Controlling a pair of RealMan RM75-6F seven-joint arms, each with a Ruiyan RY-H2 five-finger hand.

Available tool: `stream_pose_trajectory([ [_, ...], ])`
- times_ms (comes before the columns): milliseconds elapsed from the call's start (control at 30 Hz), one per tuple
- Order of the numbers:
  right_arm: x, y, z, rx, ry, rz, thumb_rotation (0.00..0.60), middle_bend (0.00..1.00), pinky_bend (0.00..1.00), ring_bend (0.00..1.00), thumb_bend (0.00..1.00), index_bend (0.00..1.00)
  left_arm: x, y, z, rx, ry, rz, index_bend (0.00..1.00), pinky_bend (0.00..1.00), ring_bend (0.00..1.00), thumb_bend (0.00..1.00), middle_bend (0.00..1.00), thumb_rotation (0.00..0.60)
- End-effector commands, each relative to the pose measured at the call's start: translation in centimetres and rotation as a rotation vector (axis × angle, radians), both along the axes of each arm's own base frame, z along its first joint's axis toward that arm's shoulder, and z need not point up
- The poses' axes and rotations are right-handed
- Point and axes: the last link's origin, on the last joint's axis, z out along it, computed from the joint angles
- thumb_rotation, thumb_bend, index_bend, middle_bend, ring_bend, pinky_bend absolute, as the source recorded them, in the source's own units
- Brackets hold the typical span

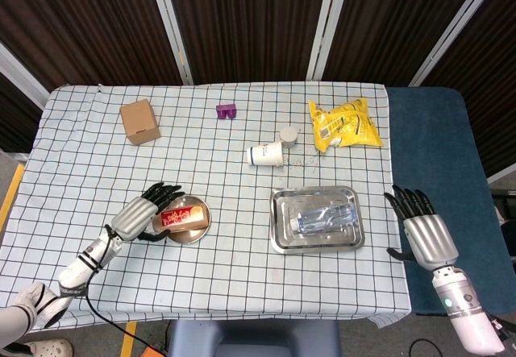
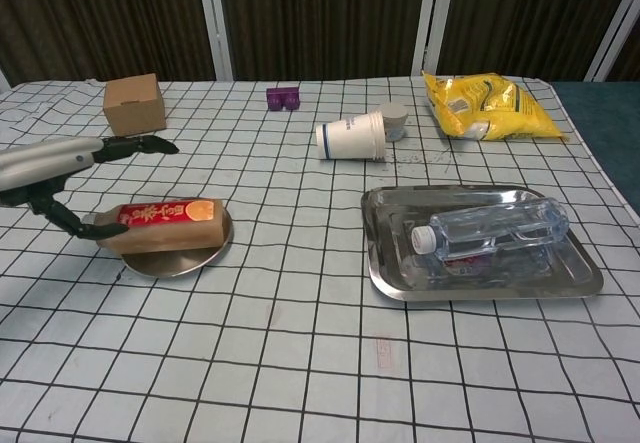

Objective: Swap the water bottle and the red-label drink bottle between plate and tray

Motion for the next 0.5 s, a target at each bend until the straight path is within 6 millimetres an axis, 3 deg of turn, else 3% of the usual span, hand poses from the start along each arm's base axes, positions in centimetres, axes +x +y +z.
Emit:
stream_pose_trajectory([
  [33,-0.3,0.6,0.2,-0.013,0.027,-0.009,0.6,0.0,0.0,0.0,0.21,0.0,0.0,-1.6,2.9,0.082,-0.013,-0.005,0.0,0.02,0.0,0.34,0.0,0.6],
  [133,-0.7,1.5,0.3,-0.026,0.058,-0.018,0.6,0.0,0.0,0.0,0.21,0.0,-1.0,-3.6,5.5,0.164,0.027,0.046,0.0,0.01,0.0,0.33,0.0,0.6],
  [267,-2.3,4.2,0.5,-0.095,0.103,-0.027,0.6,0.0,0.0,0.0,0.21,0.0,-3.7,-9.4,9.8,0.443,0.085,0.14,0.0,0.01,0.0,0.34,0.0,0.6],
  [367,-4.0,6.3,0.5,-0.124,0.113,-0.08,0.6,0.0,0.0,0.0,0.21,0.0,-5.9,-13.1,10.9,0.564,0.164,0.218,0.0,0.0,0.0,0.36,0.0,0.6],
  [500,-3.0,6.6,1.2,-0.162,0.067,-0.013,0.6,0.0,0.0,0.0,0.21,0.0,-5.9,-14.1,11.7,0.566,0.147,0.241,0.0,0.0,0.0,0.36,0.0,0.6],
])
